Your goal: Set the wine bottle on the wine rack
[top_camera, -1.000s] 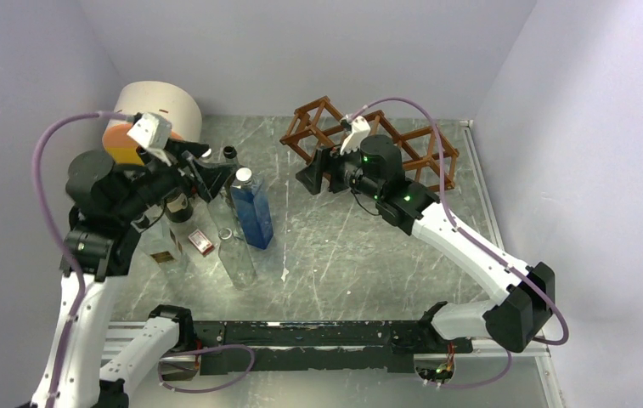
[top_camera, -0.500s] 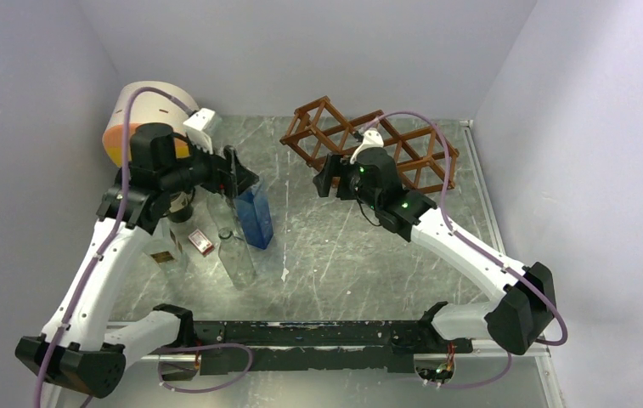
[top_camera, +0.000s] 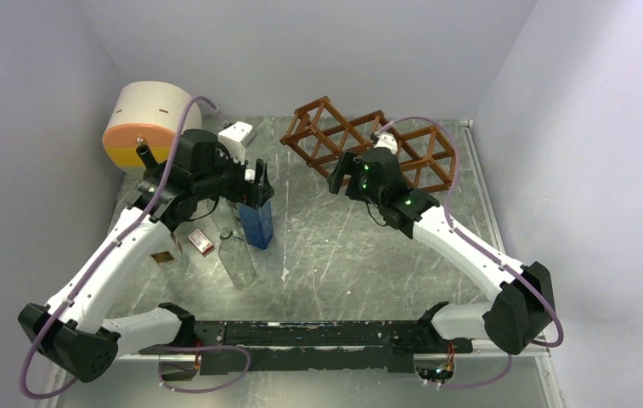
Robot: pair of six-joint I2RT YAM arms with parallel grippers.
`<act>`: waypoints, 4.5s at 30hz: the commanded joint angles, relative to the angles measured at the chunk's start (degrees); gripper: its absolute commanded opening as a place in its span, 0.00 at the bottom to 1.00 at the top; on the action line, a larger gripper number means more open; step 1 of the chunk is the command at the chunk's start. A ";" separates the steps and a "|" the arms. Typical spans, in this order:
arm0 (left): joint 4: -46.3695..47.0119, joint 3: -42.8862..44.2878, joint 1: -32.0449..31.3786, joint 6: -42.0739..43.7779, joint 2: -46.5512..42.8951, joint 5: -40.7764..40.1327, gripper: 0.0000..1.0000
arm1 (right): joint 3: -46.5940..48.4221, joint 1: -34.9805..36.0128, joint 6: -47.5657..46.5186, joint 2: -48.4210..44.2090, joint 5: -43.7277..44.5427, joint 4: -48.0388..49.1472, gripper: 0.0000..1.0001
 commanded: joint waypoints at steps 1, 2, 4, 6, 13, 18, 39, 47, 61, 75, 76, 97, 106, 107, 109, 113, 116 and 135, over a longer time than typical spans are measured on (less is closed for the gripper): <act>-3.94 1.43 -3.10 0.85 2.45 -7.82 0.96 | -1.58 -2.72 6.33 1.31 -4.79 -1.13 0.86; -4.58 1.66 -3.73 0.83 3.03 -9.37 0.93 | -1.85 -3.22 7.18 1.34 -6.32 -0.86 0.85; -5.56 2.27 -4.76 0.85 4.21 -11.82 0.89 | -3.53 -3.84 8.37 1.06 -8.37 0.08 0.85; -6.00 2.80 -5.70 1.05 4.80 -13.70 0.82 | -4.62 -4.02 8.82 0.47 -10.10 1.10 0.84; -2.02 4.25 -8.23 3.63 4.43 -11.82 0.33 | -4.39 -3.97 9.63 -1.70 -13.43 0.16 0.84; 4.58 5.46 -11.02 7.04 2.05 -9.29 0.22 | -5.12 -3.99 12.63 -4.11 -16.33 0.49 0.89; 39.21 2.01 -12.10 -2.73 -1.43 -3.64 0.17 | -12.53 -2.13 72.84 -7.87 -19.96 20.44 0.98; 44.84 -0.36 -12.10 -7.20 0.16 -9.71 0.14 | -12.35 1.36 81.43 -6.48 -16.74 20.05 1.00; 54.44 -8.15 -12.35 -11.71 -2.56 -6.52 0.13 | -13.12 4.06 89.08 -1.51 -9.07 28.45 0.99; 56.88 -14.49 -12.31 -14.66 -11.84 -2.29 0.19 | -13.67 4.31 87.34 0.19 -3.18 27.79 0.86; 56.85 -14.86 -12.31 -15.22 -12.41 -1.78 0.19 | -13.43 4.29 87.19 0.36 -2.67 27.28 0.89; 46.21 -17.16 -12.36 -15.01 -16.43 -2.47 0.83 | -16.24 4.04 70.62 -7.44 8.31 29.89 0.23; 33.68 -12.50 -12.31 -13.91 -17.78 -0.12 0.99 | -19.89 3.24 54.69 -14.00 10.56 33.42 0.10; 32.41 -11.73 -12.33 -13.92 -17.48 0.47 0.99 | -19.86 3.20 50.40 -14.41 9.88 34.35 0.10; 28.51 -9.02 -12.33 -11.39 -16.42 1.77 0.99 | -19.43 3.11 42.47 -15.23 8.26 35.07 0.09; 19.64 -3.91 -12.34 -7.89 -13.00 5.96 1.00 | -17.96 3.08 27.47 -17.07 3.92 36.35 0.05; 15.39 -3.61 -12.34 -3.81 -11.33 10.56 1.00 | -17.21 3.02 20.02 -19.50 1.47 36.48 0.02; 16.11 -12.67 -13.82 1.63 -1.25 20.13 0.97 | -6.66 0.50 27.29 -17.12 -4.22 22.87 0.00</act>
